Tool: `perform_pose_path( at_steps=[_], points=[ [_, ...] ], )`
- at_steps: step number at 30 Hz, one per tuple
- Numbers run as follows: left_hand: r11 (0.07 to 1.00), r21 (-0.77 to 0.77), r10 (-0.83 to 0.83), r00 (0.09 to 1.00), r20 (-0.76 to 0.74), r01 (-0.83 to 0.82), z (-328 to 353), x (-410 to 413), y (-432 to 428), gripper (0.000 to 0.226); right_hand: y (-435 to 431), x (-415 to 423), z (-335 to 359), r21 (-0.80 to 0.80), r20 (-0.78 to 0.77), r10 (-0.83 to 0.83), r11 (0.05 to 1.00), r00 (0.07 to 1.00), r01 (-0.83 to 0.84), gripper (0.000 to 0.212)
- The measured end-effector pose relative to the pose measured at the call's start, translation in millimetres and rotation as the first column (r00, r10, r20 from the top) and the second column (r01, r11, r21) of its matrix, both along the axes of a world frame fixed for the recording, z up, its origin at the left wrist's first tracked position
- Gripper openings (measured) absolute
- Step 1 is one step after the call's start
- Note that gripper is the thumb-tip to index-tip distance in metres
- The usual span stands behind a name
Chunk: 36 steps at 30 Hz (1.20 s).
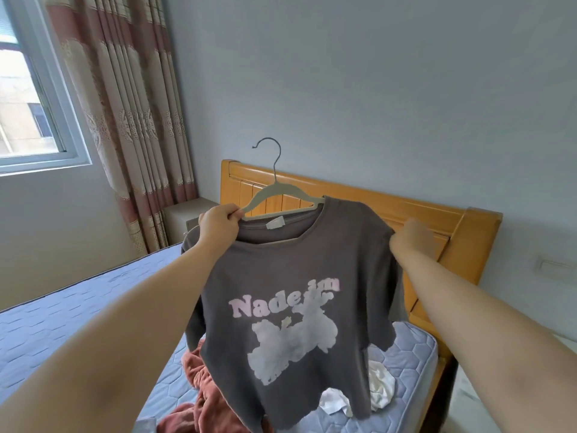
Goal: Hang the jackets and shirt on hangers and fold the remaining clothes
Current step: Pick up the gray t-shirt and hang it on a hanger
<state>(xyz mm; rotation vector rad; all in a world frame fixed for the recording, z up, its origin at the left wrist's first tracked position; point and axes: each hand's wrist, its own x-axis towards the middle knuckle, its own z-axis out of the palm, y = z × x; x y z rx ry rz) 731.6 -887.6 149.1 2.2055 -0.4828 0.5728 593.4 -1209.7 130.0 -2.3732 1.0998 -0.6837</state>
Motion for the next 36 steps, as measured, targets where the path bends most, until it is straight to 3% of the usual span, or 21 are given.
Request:
perform_pose_path(
  at_steps=[3, 6, 7, 9, 12, 14, 15, 17, 18, 20, 22, 24, 26, 29, 33, 36],
  points=[
    [0.999, 0.038, -0.033, 0.999, 0.008, 0.032, 1.9, -4.0, -10.2, 0.025, 28.2, 12.0, 9.3, -0.249, 0.172, 0.34, 0.923, 0.925, -0.293, 0.058],
    [0.996, 0.061, -0.066, 0.998, -0.001, 0.066, 4.9, -10.6, -22.2, 0.025, 55.2, 28.3, 16.3, -0.347, 0.152, 0.492, 0.839, 0.857, -0.419, 0.029],
    [0.995, 0.071, -0.065, 0.998, -0.006, 0.065, 4.8, -11.7, -24.6, 0.024, 59.3, 32.2, 19.1, -0.373, 0.144, 0.489, 0.832, 0.86, -0.411, 0.018],
    [0.991, 0.107, -0.079, 0.997, -0.005, 0.079, 5.3, -13.6, -27.6, 0.023, 60.4, 34.5, 25.2, -0.374, 0.142, 0.498, 0.827, 0.855, -0.42, 0.022],
    [0.955, 0.103, -0.264, 0.954, -0.138, 0.279, 10.7, -15.9, -30.5, 0.014, 49.5, 32.5, 27.9, -0.313, 0.229, 0.461, 0.869, 0.857, -0.384, 0.026],
    [0.916, 0.113, -0.351, 0.905, -0.239, 0.385, 17.4, -13.5, -26.5, 0.041, 43.3, 27.1, 30.9, -0.293, 0.285, 0.414, 0.896, 0.865, -0.333, 0.025],
    [0.909, 0.162, -0.334, 0.903, -0.27, 0.384, 20.3, -11.2, -22.8, 0.045, 40.7, 24.2, 33.3, -0.287, 0.306, 0.4, 0.904, 0.864, -0.317, 0.023],
    [0.881, 0.336, -0.244, 0.929, -0.277, 0.332, 22.8, -5.3, -16.0, 0.024, 35.5, 17.3, 40.3, -0.278, 0.342, 0.384, 0.913, 0.857, -0.298, 0.022],
    [0.856, 0.424, -0.194, 0.944, -0.267, 0.296, 25.2, -3.9, -14.2, 0.014, 33.5, 13.7, 44.5, -0.272, 0.351, 0.376, 0.917, 0.858, -0.291, 0.024],
    [0.794, 0.552, -0.163, 0.964, -0.213, 0.256, 33.1, -6.5, -14.6, 0.019, 31.2, 6.5, 51.6, -0.294, 0.338, 0.368, 0.915, 0.866, -0.274, 0.028],
    [0.781, 0.608, -0.145, 0.988, -0.05, 0.146, 43.1, -14.8, -22.2, 0.022, 26.5, -1.2, 58.3, -0.325, 0.338, 0.366, 0.91, 0.867, -0.257, 0.026],
    [0.866, 0.499, -0.075, 0.975, 0.208, -0.039, 50.5, -27.7, -37.0, 0.024, 17.7, -12.8, 66.5, -0.353, 0.38, 0.363, 0.907, 0.851, -0.229, 0.024],
    [0.917, 0.372, 0.013, 0.945, 0.328, -0.141, 48.9, -43.2, -53.2, 0.021, 7.5, -27.4, 70.3, -0.369, 0.36, 0.368, 0.9, 0.857, -0.232, 0.023],
    [0.83, 0.554, -0.085, 0.971, 0.225, -0.055, 24.7, -58.7, -73.9, 0.023, -4.4, -50.8, 52.7, -0.278, 0.223, 0.343, 0.92, 0.913, -0.277, 0.024],
    [0.818, 0.542, -0.296, 0.949, 0.11, 0.192, 23.6, -70.4, -87.9, 0.025, -18.2, -83.2, 23.2, -0.197, 0.294, 0.235, 0.963, 0.926, -0.182, 0.024],
    [0.742, 0.631, -0.355, 0.931, 0.084, 0.226, 35.4, -83.5, -99.9, 0.03, -18.4, -110.3, 17.8, -0.224, 0.306, 0.173, 0.969, 0.936, -0.105, 0.025]
  ],
)
